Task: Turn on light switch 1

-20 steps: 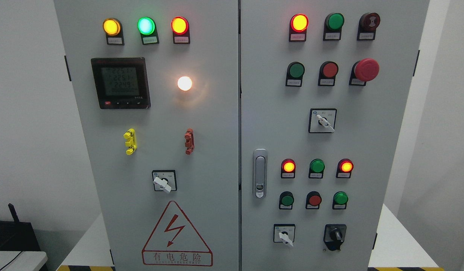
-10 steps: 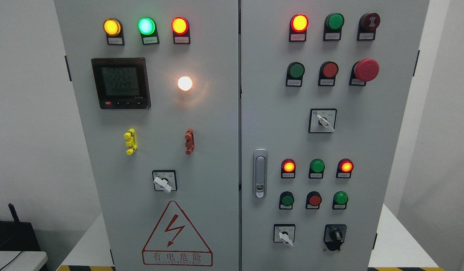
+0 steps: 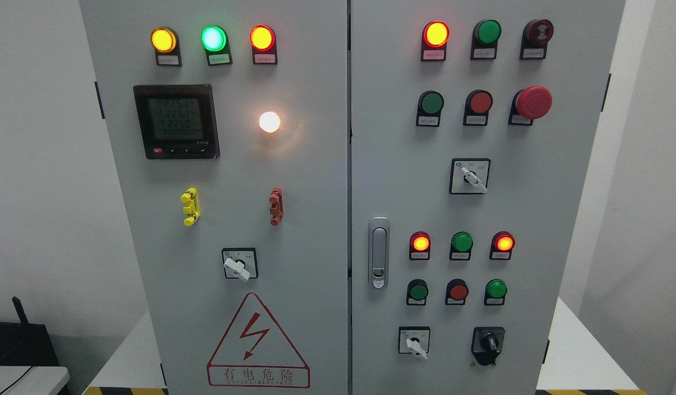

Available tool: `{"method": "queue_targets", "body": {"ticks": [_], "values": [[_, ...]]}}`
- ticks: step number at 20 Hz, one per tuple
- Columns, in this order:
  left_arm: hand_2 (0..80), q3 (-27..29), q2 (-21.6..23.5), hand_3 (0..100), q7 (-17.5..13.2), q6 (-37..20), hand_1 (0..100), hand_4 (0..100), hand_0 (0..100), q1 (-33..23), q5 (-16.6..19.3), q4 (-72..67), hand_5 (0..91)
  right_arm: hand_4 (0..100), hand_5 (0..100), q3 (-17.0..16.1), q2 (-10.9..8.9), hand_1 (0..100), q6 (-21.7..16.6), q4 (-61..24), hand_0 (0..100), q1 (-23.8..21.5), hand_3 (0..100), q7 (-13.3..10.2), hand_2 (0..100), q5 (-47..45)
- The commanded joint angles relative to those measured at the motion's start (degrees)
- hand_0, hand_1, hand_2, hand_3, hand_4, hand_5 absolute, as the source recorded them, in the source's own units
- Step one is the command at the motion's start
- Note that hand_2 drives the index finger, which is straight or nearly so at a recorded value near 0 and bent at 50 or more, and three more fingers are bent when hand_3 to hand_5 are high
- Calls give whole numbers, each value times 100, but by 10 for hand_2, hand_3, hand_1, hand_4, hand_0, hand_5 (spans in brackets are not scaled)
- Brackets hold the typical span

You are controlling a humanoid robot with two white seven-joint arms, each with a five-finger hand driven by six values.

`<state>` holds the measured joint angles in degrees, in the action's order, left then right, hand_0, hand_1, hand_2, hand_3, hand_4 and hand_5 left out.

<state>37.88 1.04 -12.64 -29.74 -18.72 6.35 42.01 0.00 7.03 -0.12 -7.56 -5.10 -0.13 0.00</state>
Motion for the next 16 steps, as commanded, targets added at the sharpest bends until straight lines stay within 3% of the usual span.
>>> {"method": "queue_targets", "body": {"ticks": [1,11,16], "values": [[0,-1210,221,0,-2,546,71,155,293,192,7,-2987,132,0,0,114,0,389,3,0,120,0,0,5,0,-149],[0,-2485,1,0,68,2023,110,43,380,852,16,-3525,54,0,0,114,0,389,3,0,120,0,0,5,0,-149],[0,-2724,-16,0,104,2402,109,0,397,1002,16,-3498,17,0,0,114,0,389,3,0,120,0,0,5,0,-149]]}}
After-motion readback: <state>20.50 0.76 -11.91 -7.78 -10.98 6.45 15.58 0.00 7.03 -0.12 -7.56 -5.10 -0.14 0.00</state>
